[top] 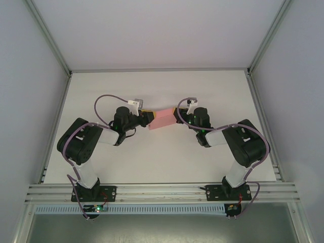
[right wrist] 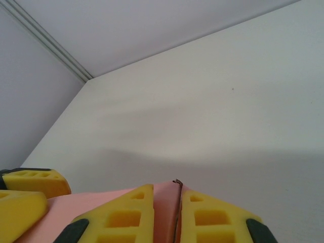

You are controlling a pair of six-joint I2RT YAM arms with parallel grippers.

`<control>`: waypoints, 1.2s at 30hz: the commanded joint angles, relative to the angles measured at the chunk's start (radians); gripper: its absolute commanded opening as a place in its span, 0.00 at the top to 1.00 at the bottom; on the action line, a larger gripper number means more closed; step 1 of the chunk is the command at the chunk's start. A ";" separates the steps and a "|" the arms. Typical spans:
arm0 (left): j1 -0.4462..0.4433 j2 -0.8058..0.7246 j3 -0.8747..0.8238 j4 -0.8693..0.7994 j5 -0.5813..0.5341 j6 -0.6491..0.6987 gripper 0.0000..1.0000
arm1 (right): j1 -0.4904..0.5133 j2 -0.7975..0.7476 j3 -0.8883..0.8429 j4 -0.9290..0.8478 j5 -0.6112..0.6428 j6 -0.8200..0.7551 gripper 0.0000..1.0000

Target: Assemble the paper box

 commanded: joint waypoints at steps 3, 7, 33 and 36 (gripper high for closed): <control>-0.023 0.045 0.035 -0.569 -0.119 0.101 0.80 | 0.042 0.022 0.002 -0.368 -0.156 -0.018 1.00; -0.028 -0.004 0.105 -0.659 -0.102 0.093 0.69 | 0.041 -0.008 0.030 -0.396 -0.163 0.033 1.00; -0.033 -0.202 0.430 -1.028 -0.251 0.158 0.00 | -0.014 -0.147 0.285 -0.665 -0.105 0.134 0.46; -0.034 -0.242 0.439 -1.069 -0.305 0.171 0.00 | -0.031 -0.173 0.296 -0.668 -0.142 0.084 0.33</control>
